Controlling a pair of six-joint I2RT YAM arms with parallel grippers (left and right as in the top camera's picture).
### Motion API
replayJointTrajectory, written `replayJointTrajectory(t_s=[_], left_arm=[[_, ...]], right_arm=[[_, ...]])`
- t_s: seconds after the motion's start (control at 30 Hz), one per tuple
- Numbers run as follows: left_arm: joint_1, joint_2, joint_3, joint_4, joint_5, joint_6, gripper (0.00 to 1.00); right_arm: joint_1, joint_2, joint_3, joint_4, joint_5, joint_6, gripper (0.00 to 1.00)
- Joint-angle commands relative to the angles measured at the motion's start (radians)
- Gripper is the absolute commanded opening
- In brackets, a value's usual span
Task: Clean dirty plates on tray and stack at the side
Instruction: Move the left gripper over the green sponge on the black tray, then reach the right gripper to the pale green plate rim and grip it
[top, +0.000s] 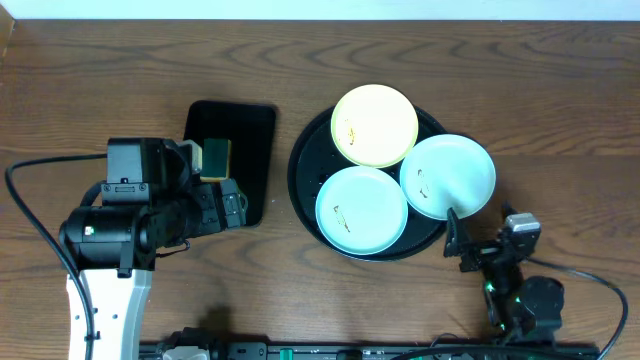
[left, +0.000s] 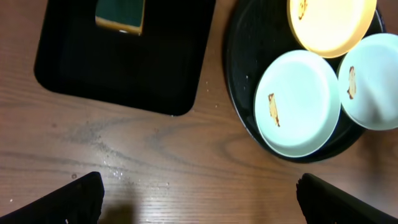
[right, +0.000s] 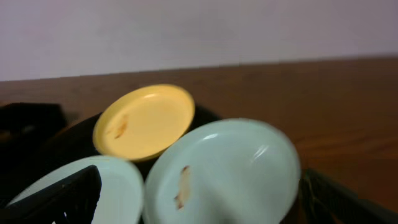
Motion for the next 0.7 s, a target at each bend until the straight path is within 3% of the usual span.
replayJointTrajectory(t_s=[0.0,0.17,0.23,0.4,0.53,0.63,0.67], left_arm=[[-0.002,0.0,0.009,-0.015,0.015,0.003,0.99],[-0.002,0.0,0.009,-0.02,0.015,0.003,0.99],[-0.002,0.0,0.009,-0.022,0.015,0.003,0.99],[-0.002,0.0,0.009,-0.024,0.015,0.003,0.99],[-0.002,0.0,0.009,-0.025,0.015,0.003,0.99],[-0.002,0.0,0.009,-0.026,0.015,0.003,0.99],[-0.002,0.0,0.009,-0.026,0.015,0.003,0.99]], right_arm=[[-0.004,0.085,0.092,-0.039,-0.074,0.194,0.99],[-0.004,0.289,0.397,-0.202,-0.071,0.199,0.99],[-0.003,0.436,0.594,-0.369,-0.074,0.188,0.99],[-0.003,0.893,1.191,-0.998,-0.077,0.051,0.99],[-0.003,1.128,1.471,-1.241,-0.131,-0.01,0.99],[0.014,1.214,1.494,-1.282,-0.257,-0.03,0.52],[0.032,1.225,1.48,-1.281,-0.257,-0.019,0.45]])
